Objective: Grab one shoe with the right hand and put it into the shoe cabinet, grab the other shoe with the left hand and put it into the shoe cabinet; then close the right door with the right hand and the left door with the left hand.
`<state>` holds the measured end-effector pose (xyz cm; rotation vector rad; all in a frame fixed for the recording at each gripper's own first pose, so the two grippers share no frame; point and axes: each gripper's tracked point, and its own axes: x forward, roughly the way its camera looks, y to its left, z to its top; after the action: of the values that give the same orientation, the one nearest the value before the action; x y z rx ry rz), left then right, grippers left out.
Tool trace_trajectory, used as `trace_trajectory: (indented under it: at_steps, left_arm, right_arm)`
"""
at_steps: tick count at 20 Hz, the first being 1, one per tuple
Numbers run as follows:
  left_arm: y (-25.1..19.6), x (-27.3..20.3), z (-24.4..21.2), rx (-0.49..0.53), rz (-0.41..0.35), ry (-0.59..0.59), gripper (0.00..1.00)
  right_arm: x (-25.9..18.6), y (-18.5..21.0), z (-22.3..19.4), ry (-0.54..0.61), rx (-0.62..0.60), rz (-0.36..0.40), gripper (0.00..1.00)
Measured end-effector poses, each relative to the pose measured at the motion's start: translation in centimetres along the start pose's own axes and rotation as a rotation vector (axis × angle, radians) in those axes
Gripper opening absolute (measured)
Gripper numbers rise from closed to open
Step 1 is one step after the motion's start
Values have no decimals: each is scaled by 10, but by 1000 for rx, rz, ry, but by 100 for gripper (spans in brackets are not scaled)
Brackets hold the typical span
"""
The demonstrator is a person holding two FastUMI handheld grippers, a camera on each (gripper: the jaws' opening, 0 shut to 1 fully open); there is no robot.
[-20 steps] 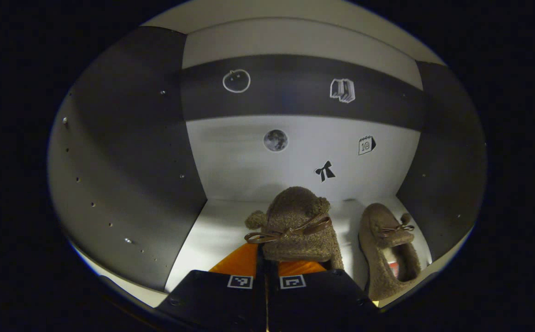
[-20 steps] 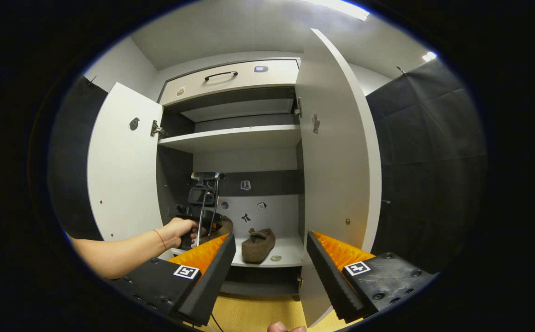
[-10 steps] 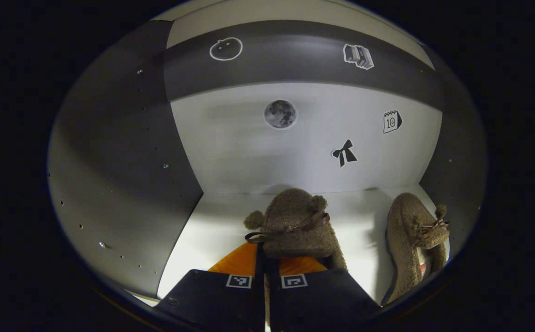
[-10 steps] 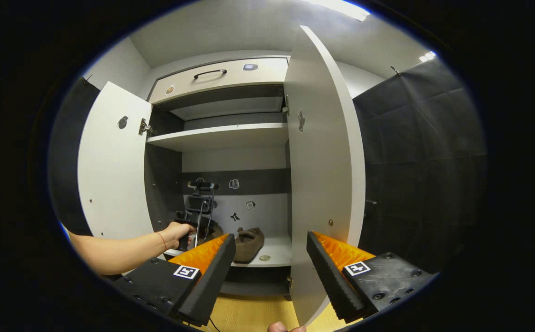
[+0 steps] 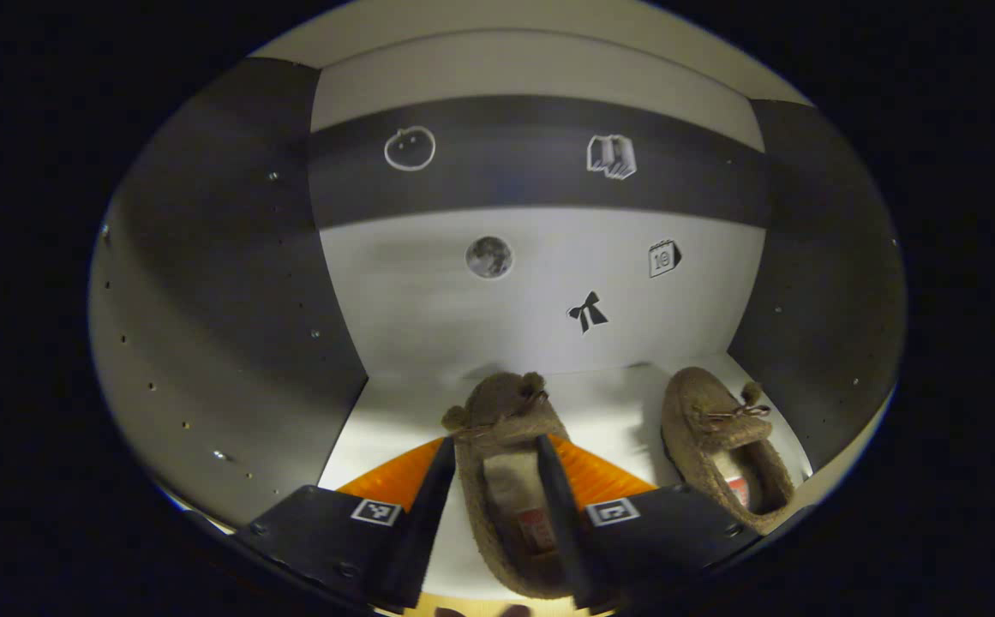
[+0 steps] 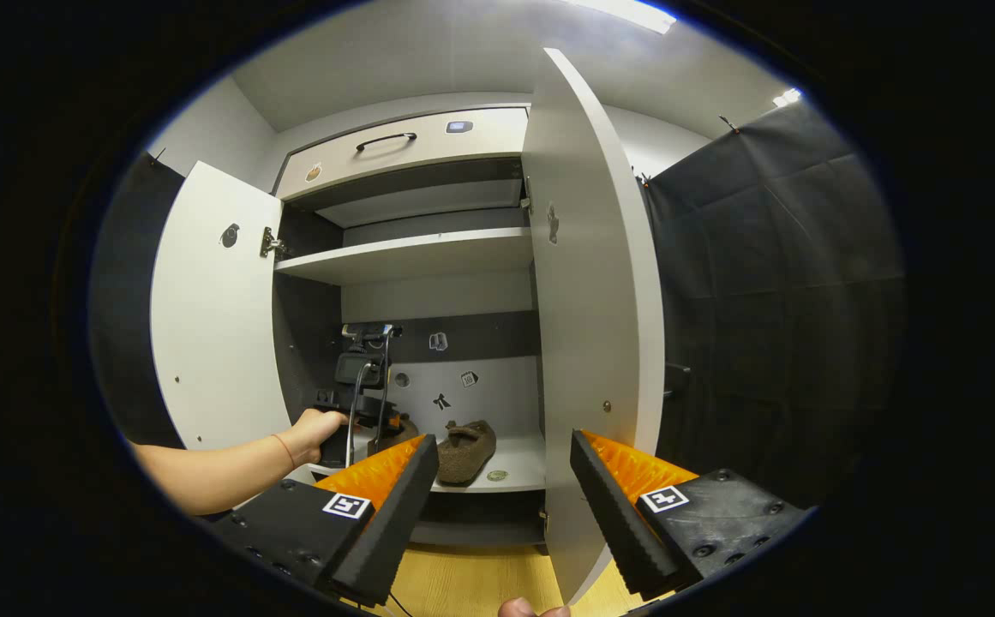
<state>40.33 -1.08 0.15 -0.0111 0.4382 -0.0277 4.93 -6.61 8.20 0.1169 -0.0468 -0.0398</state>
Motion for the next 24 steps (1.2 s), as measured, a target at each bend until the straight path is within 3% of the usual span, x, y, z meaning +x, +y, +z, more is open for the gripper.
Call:
trace_trajectory:
  at_steps: [3, 9, 13, 14, 20, 24]
  left_arm:
    - [-7, -40, 11, 44, 9, -96, 99]
    - [-36, -139, 28, 20, -45, -276, 97]
    - [-48, -206, 31, 19, -62, -391, 96]
    - [-50, -220, 31, 7, -66, -409, 100]
    - [-44, -286, 9, -46, -48, -472, 96]
    - [-34, -313, -17, -47, -20, -447, 99]
  right_arm:
    - [-5, -3, 3, 0, 6, 0, 98]
    - [-17, -14, 15, -15, 35, 11, 97]
    - [-28, -22, 21, -28, -7, 21, 95]
    - [-32, -26, 22, -31, -9, 21, 95]
    - [-43, -78, 32, -33, 1, -34, 95]
    - [-36, -125, 30, -10, -12, -104, 95]
